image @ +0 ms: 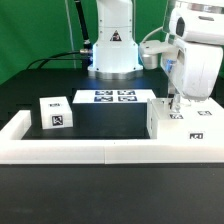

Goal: Assemble cabinet

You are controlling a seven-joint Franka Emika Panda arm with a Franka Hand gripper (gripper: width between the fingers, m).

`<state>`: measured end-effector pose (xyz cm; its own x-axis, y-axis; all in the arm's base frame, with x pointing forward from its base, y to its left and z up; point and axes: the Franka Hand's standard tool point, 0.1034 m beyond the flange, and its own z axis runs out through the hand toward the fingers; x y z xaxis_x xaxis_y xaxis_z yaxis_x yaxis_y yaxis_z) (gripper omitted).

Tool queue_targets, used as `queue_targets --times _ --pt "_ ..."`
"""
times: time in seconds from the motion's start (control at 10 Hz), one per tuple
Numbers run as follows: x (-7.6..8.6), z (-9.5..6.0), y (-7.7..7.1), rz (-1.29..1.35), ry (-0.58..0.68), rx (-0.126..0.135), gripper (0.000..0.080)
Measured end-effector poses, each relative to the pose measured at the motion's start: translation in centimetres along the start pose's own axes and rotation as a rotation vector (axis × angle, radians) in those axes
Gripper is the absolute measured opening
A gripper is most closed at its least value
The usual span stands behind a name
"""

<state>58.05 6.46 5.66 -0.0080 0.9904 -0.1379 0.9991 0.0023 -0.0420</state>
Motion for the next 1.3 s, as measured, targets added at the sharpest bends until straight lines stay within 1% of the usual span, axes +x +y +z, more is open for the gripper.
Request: queue_targets --times 0.1,0.2,0.3,0.4,0.5,0.6,0.8,0.9,1.0,1.1,1.2,1.3 --pt "0.0 0.1 0.0 -0.011 -0.001 0.001 0.0430" --pt "-0.1 0.0 0.0 -0.025 -0.001 -0.004 0.0430" --pt "-0.4 -0.3 -0.2 -0.032 -0.001 -0.018 0.0630" --pt "-0.8 -0.5 -0.8 -0.033 0.000 -0.032 0.0742" --pt "-1.2 -0.9 -1.5 -0.028 0.006 -0.050 0.0742" --pt "-1.9 -1.5 -2.4 -0.021 0.013 -0.071 0.0790" --pt "-3.7 -2.8 -4.3 0.029 0.035 -0.116 0.0797" --pt "-4.8 -3.3 -6.1 0.087 0.051 -0.134 0.0797" --pt "-4.9 -3.4 -7.8 0.202 0.070 -0.141 0.0797" --pt "-4.2 -3.3 -9.6 0.299 0.087 -0.143 0.0797" --pt "-2.8 -3.1 -10.8 0.344 0.101 -0.148 0.0797" --pt "-2.2 -2.9 -11.2 0.340 0.105 -0.145 0.0797"
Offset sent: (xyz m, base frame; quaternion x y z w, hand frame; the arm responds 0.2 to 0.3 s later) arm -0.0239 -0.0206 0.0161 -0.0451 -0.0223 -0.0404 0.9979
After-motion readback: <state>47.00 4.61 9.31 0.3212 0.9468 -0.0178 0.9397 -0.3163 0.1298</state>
